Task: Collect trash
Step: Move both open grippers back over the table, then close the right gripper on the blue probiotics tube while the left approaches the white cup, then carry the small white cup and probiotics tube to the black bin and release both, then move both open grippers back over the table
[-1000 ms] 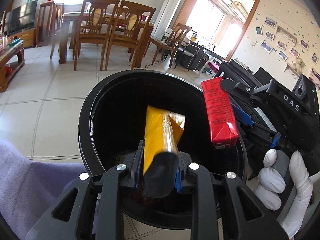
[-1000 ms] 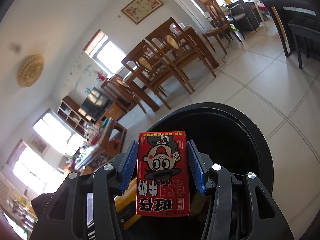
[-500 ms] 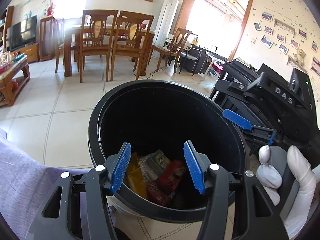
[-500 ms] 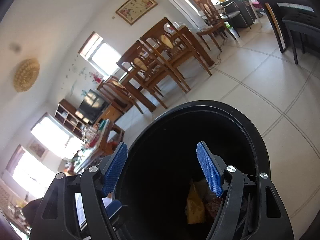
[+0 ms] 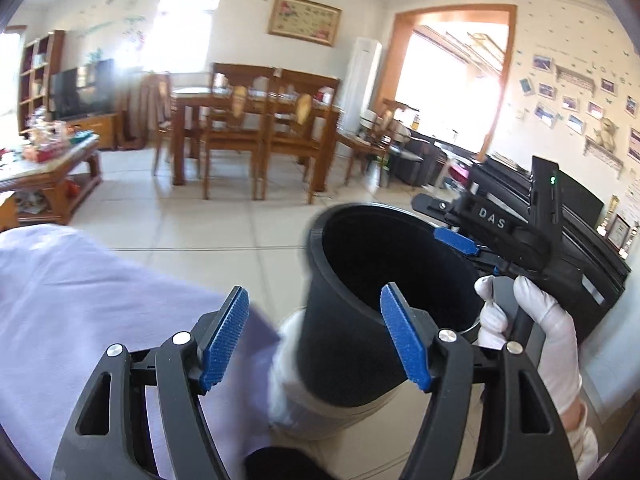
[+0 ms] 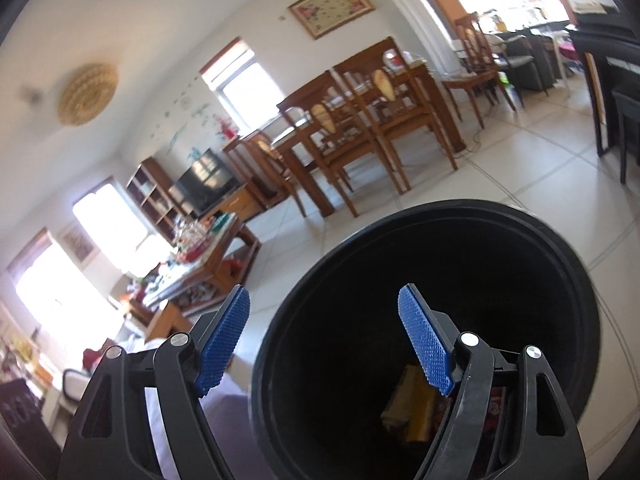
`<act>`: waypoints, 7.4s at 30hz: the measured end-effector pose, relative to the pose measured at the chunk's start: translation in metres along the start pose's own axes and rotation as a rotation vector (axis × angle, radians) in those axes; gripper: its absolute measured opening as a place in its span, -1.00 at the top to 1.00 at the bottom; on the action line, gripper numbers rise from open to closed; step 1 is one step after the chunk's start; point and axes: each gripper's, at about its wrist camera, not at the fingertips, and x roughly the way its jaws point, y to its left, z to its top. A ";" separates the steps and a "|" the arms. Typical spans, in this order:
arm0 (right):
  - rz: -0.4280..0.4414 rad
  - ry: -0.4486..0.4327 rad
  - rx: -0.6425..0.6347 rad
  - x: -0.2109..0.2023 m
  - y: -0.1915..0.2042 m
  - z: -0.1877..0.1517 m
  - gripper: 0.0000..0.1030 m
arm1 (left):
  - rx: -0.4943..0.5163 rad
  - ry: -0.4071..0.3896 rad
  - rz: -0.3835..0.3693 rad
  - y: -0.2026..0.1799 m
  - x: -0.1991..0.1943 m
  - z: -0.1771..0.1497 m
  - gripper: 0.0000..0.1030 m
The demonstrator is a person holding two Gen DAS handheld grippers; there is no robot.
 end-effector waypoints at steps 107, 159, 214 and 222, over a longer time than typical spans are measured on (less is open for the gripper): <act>0.634 0.568 -0.639 0.084 0.412 -0.152 0.71 | -0.301 0.148 0.536 0.311 -0.170 -0.076 0.32; 0.045 0.062 0.035 -0.007 -0.011 0.028 0.71 | 0.133 0.084 -0.122 -0.046 0.079 0.025 0.31; 0.063 0.135 -0.098 0.026 0.057 -0.004 -0.19 | -0.021 -0.021 0.079 0.024 0.000 0.008 -0.52; 0.115 0.164 -0.203 0.044 0.130 -0.015 -0.19 | -0.089 -0.055 0.178 0.064 -0.034 0.000 -0.52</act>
